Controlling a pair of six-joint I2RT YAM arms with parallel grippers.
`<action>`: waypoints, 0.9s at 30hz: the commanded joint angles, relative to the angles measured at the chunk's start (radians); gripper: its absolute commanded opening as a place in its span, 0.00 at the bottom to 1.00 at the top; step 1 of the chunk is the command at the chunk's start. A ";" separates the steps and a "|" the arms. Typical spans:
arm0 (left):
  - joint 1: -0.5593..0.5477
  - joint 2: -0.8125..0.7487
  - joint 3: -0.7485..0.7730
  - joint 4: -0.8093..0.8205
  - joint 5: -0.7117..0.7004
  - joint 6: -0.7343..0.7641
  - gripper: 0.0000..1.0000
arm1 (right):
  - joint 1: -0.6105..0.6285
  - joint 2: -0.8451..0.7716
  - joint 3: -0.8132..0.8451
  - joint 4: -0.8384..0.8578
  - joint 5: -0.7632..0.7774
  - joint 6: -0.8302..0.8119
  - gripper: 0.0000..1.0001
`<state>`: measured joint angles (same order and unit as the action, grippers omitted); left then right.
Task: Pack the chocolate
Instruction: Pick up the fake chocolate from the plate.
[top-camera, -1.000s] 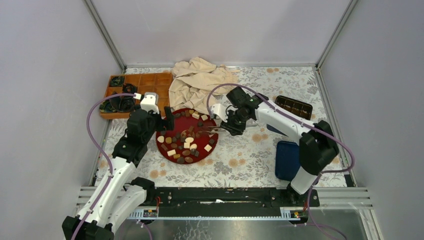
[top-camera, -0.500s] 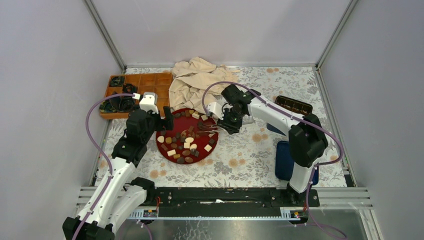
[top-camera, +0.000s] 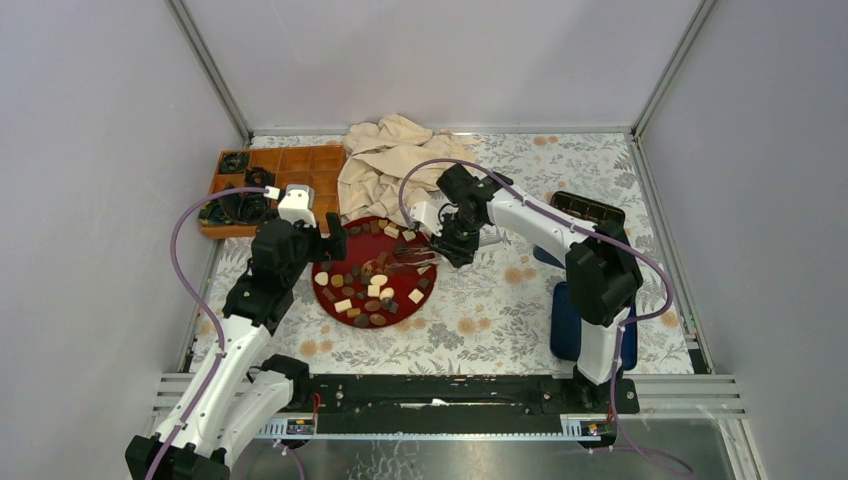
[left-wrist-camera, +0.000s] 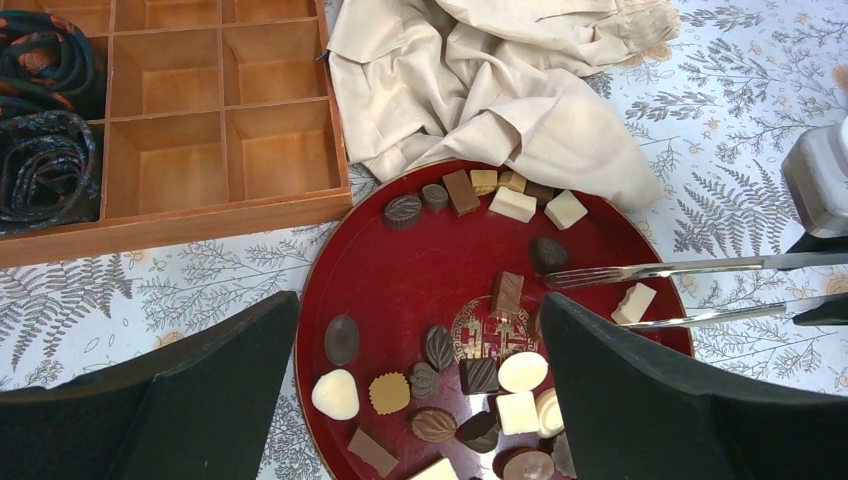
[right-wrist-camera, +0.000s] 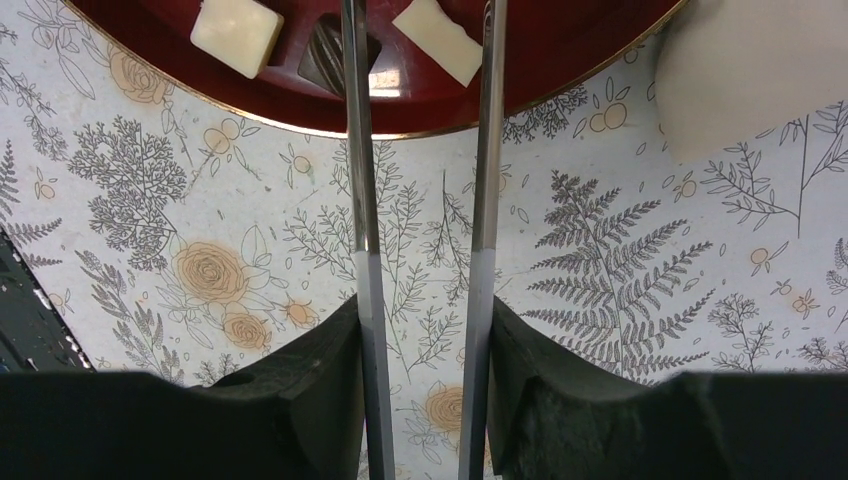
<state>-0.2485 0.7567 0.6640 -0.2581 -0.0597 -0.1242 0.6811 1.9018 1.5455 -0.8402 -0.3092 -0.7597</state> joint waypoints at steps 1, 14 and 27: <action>0.008 -0.013 -0.006 0.050 0.013 0.012 0.98 | 0.013 0.020 0.070 -0.026 -0.045 -0.012 0.48; 0.008 -0.016 -0.006 0.050 0.014 0.012 0.98 | 0.018 0.051 0.105 -0.057 -0.058 -0.013 0.35; 0.008 -0.020 -0.008 0.050 0.020 0.011 0.98 | 0.009 -0.088 0.032 -0.014 -0.104 0.051 0.00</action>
<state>-0.2478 0.7483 0.6640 -0.2584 -0.0502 -0.1242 0.6884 1.9079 1.5772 -0.8776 -0.3519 -0.7437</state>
